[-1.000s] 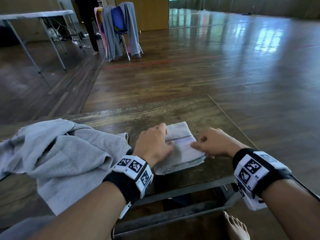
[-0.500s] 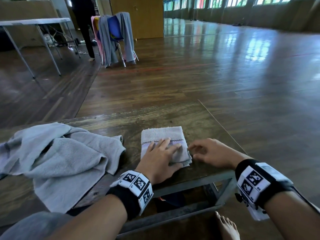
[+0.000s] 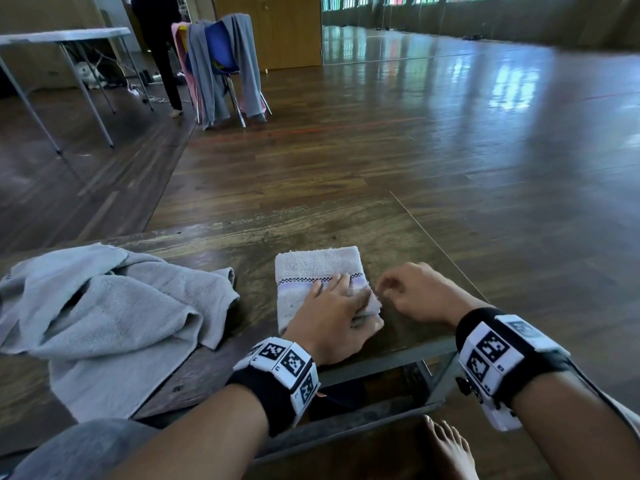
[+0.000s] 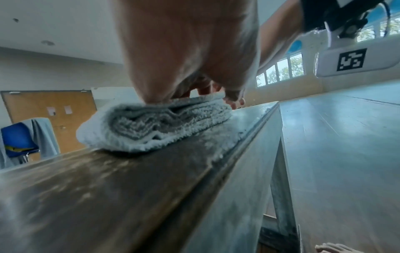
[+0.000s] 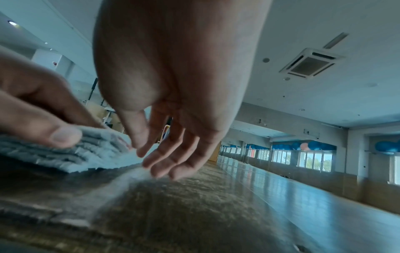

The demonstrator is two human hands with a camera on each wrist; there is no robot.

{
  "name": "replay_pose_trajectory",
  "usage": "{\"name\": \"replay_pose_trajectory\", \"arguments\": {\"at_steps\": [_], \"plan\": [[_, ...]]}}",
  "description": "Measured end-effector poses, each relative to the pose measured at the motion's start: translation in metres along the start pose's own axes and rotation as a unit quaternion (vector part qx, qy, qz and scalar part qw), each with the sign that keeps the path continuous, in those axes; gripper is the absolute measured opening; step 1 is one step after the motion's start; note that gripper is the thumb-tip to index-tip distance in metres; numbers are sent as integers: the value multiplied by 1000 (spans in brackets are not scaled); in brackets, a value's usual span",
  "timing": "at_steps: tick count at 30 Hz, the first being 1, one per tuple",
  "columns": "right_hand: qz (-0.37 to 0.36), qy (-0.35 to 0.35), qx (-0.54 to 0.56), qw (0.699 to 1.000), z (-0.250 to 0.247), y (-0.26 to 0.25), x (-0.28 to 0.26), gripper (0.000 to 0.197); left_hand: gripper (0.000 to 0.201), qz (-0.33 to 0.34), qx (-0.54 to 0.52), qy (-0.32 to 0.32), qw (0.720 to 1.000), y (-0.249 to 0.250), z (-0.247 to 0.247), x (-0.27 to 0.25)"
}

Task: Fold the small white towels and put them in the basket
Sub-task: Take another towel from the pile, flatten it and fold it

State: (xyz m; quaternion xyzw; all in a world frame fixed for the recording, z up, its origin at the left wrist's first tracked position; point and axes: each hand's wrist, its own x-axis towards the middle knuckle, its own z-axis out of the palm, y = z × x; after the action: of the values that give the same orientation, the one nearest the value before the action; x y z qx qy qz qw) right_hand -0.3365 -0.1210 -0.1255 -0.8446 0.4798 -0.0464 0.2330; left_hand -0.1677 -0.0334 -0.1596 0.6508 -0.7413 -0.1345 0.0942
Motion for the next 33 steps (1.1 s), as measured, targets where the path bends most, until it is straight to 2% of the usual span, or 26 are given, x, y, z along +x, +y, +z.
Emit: {"name": "replay_pose_trajectory", "arguments": {"at_steps": [2,4,5,7,9,14,18,23,26,33], "plan": [[-15,62,-2,998,3,-2,4,17,56,0,-67,48,997,1,-10,4],[-74,58,15,995,9,-7,8,28,46,-19,-103,124,987,-7,-19,13],[-100,37,16,994,12,-10,9,34,45,-38,-80,134,987,-13,-22,15],[-130,3,-7,992,20,-16,10,38,59,-110,-12,66,992,-27,-22,16],[-144,10,-33,989,28,-20,11,36,69,-143,26,6,989,-37,-16,15],[-165,89,-24,982,45,-36,10,29,60,-66,23,58,996,-31,-12,14],[-119,77,-18,990,63,-40,10,36,60,-81,10,20,996,-36,-1,5],[-35,68,1,997,78,-35,14,65,67,-96,0,-43,994,-45,-3,14],[-27,47,6,999,80,-33,19,70,70,-101,-34,-63,992,-50,-6,15],[-23,29,-35,999,80,-30,22,78,55,-113,-53,-71,990,-54,-7,17]]}}
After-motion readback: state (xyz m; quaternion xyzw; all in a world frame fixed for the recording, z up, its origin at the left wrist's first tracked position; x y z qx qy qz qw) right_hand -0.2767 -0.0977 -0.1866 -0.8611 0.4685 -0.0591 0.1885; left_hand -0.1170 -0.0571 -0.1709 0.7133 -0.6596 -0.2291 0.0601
